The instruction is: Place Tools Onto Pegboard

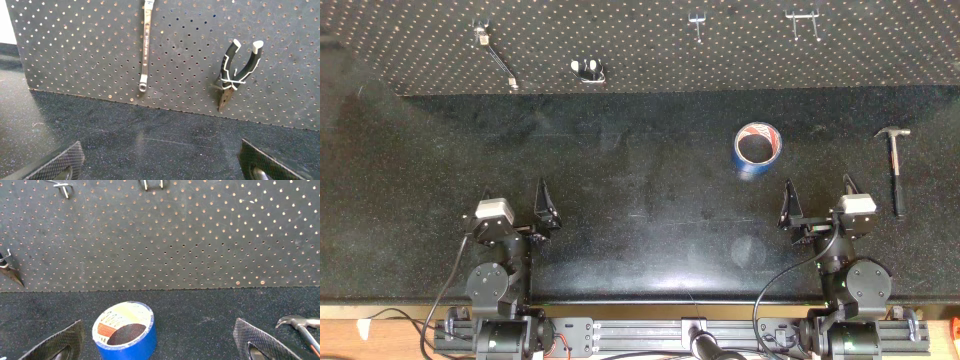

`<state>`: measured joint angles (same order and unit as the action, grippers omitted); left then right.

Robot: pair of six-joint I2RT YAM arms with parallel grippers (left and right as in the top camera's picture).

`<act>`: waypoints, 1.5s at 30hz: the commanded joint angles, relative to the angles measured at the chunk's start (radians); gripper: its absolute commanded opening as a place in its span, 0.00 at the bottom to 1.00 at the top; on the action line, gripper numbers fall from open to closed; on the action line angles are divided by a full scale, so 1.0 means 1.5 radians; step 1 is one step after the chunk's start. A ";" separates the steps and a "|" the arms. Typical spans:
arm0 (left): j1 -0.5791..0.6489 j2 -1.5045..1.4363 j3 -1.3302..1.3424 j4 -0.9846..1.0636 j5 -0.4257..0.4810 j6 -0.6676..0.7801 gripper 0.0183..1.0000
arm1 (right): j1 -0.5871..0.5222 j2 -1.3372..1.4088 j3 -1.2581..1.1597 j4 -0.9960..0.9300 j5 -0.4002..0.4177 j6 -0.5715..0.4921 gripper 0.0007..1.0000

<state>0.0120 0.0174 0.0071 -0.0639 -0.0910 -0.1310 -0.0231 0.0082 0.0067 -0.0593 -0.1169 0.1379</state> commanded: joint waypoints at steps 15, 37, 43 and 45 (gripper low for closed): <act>-0.005 -0.009 -0.001 -0.006 0.011 0.009 1.00 | 0.005 0.065 0.050 0.024 -0.021 0.048 0.98; -0.004 -0.009 -0.001 -0.006 0.011 0.009 1.00 | 0.084 1.006 0.695 -0.235 -0.167 -0.003 0.98; -0.005 -0.009 -0.001 -0.006 0.011 0.009 1.00 | 0.106 1.067 0.721 -0.317 -0.154 -0.003 0.98; -0.005 -0.009 -0.001 -0.006 0.011 0.009 1.00 | 0.113 1.071 0.722 -0.332 -0.147 -0.003 0.97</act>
<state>0.0101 0.0128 0.0071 -0.0658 -0.0837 -0.1307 0.1276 1.6043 1.0626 -0.5392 -0.3618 0.1482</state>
